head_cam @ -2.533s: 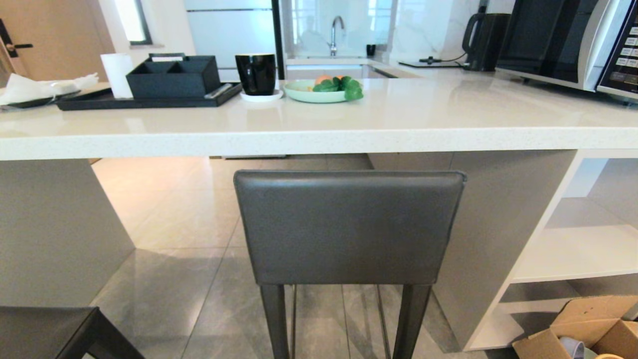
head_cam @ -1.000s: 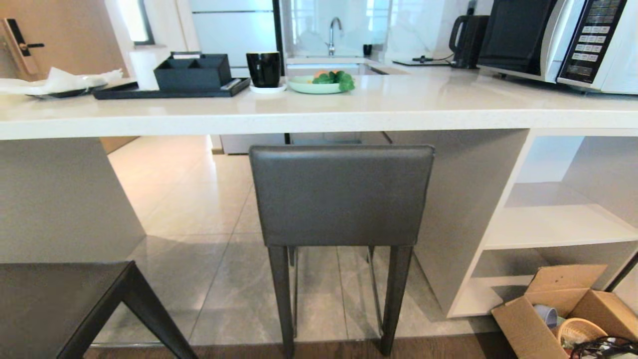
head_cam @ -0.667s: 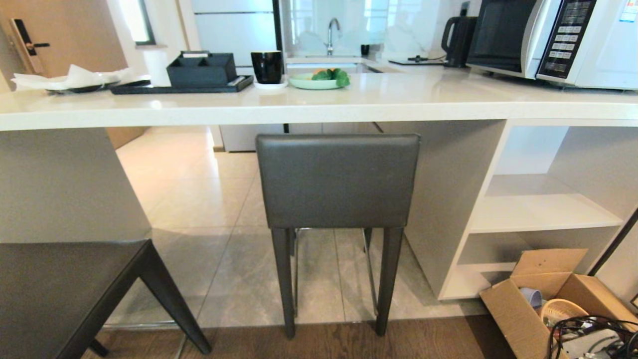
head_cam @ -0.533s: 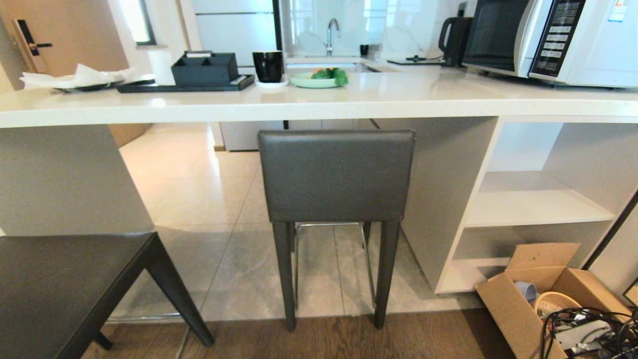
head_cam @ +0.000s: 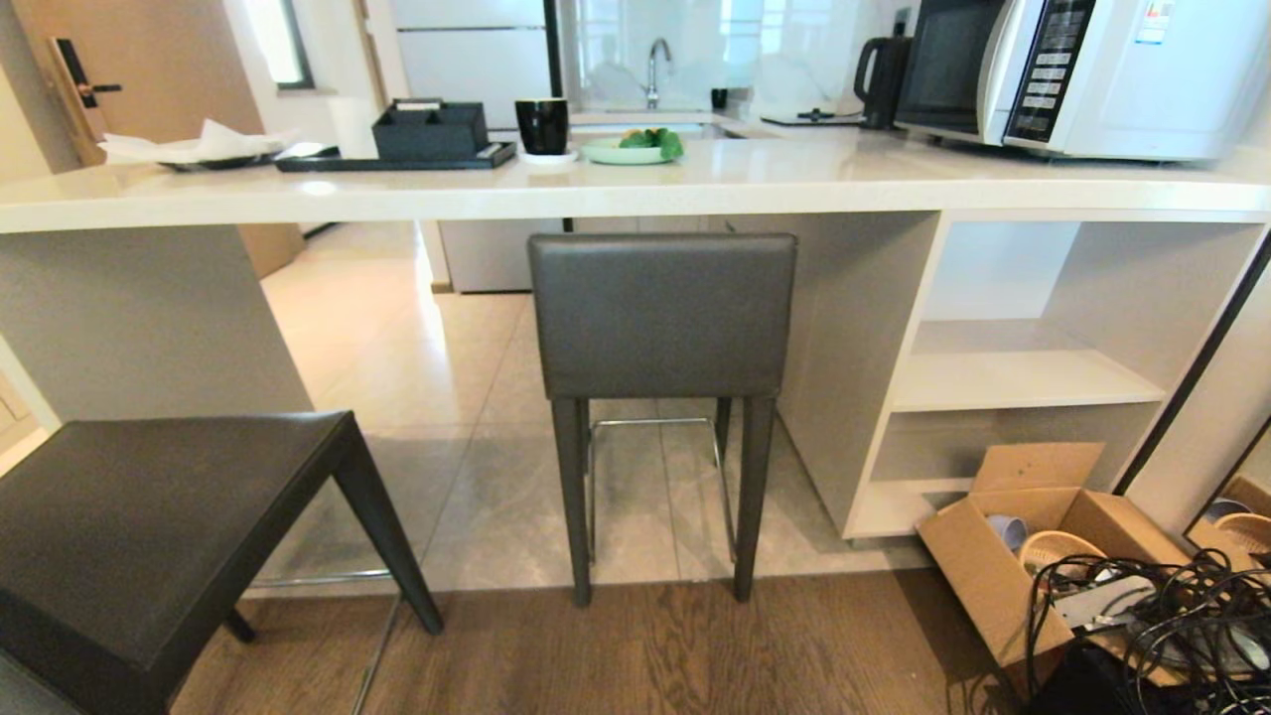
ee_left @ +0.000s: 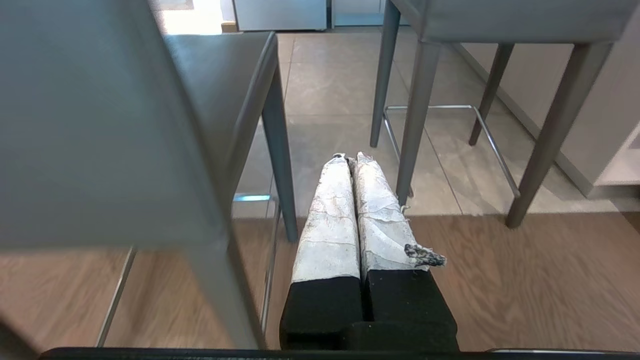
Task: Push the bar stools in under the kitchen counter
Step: Push the gray chair back under the dining table
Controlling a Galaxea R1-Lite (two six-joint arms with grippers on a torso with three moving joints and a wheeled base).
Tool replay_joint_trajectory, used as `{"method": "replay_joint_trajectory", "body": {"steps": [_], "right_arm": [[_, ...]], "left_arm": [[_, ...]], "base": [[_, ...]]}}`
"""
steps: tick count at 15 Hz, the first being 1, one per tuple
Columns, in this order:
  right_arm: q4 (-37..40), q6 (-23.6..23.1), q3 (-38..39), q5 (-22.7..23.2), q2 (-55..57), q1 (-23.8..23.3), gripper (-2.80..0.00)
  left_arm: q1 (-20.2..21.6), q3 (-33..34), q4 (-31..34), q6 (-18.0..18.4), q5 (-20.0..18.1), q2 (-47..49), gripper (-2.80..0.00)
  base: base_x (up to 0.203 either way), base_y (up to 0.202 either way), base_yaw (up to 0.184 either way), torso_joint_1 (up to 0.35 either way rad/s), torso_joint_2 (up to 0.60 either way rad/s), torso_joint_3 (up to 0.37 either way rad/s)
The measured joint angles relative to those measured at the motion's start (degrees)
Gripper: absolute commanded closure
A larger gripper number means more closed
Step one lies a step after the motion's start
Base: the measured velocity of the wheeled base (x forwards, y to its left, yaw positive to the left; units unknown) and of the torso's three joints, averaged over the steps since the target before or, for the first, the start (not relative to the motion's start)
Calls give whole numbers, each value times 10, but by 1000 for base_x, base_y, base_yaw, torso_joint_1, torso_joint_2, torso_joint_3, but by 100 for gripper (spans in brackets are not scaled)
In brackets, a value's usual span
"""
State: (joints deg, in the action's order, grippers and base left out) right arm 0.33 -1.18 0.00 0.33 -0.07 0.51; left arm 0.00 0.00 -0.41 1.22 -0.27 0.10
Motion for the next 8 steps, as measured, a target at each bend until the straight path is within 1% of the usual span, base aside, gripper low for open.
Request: {"method": "replay_joint_trajectory", "body": {"steps": [4, 5, 8], "right_arm": [[0, 2, 0, 0, 0, 0, 0], [0, 2, 0, 0, 0, 0, 0], [0, 3, 0, 0, 0, 0, 0]], "left_arm": [[0, 0, 0, 0, 0, 0, 0], [0, 0, 0, 0, 0, 0, 0], [0, 0, 0, 0, 0, 0, 0]], "base": [[-188, 0, -3, 3, 3, 4], [-96, 0, -3, -1, 1, 2], [0, 0, 0, 0, 0, 0]]}}
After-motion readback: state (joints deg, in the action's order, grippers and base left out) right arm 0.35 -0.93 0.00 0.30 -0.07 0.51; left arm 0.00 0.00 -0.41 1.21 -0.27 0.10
